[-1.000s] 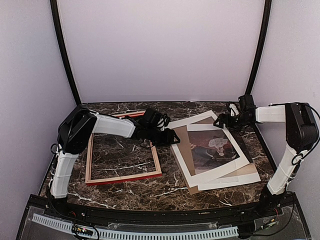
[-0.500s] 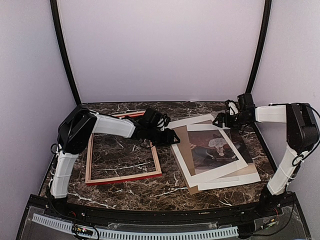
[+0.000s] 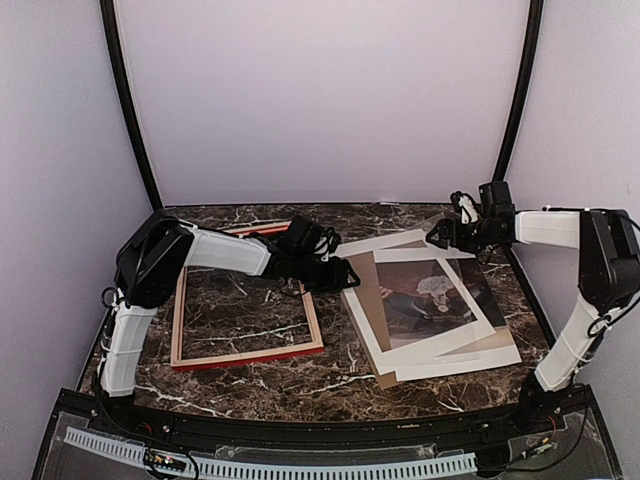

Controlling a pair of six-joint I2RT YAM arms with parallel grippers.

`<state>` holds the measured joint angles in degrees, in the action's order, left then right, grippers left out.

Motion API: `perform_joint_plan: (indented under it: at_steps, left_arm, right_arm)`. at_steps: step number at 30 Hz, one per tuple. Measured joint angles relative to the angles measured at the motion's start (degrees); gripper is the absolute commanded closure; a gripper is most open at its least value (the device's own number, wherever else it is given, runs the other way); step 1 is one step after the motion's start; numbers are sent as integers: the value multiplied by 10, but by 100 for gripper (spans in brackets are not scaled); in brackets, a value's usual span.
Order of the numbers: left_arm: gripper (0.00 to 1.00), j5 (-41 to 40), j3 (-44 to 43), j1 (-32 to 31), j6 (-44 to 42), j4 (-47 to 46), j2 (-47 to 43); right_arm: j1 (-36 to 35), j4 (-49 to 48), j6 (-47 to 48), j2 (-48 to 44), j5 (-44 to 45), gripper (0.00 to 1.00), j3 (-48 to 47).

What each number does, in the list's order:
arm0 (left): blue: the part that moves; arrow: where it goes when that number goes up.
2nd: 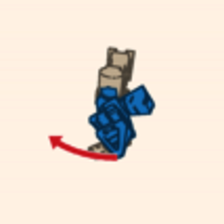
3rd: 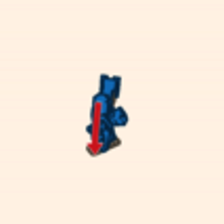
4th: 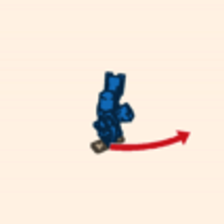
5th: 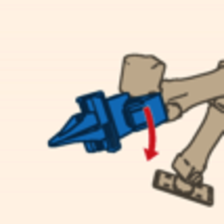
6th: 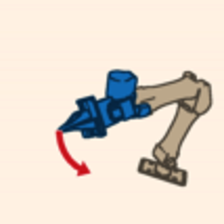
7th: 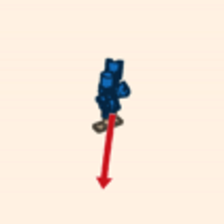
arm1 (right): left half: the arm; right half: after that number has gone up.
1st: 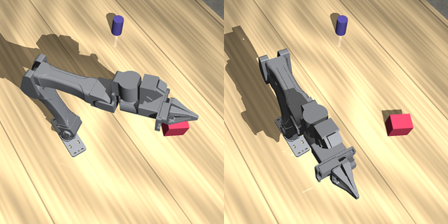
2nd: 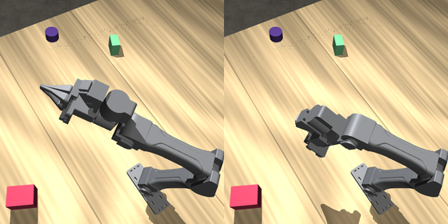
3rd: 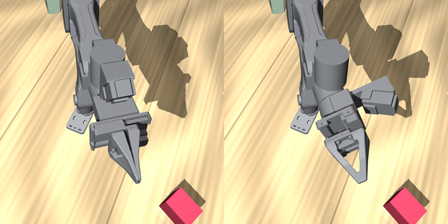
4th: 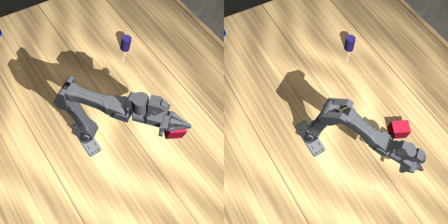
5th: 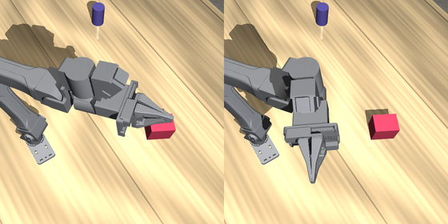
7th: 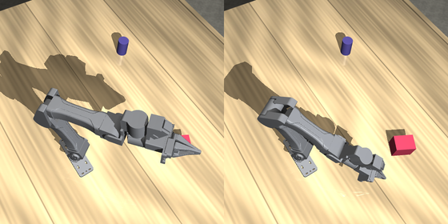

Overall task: Put the photo into the frame
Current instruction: Pick up the glass panel from the photo.

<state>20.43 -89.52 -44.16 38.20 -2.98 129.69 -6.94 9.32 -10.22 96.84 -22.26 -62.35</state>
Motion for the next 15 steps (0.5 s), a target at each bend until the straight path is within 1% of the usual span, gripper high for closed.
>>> perform_joint_plan:
  at_steps: [3,9,15]
  left_arm:
    - [39,2,2,0,0,-2,-1]
    - [39,4,11,0,7,-17,-3]
    - [39,3,23,0,13,-33,-7]
  right_arm:
    - [3,0,-8,-10,-16,20,10]
    - [12,15,-24,-56,-62,24,44]
    - [35,31,-25,-69,-100,31,64]
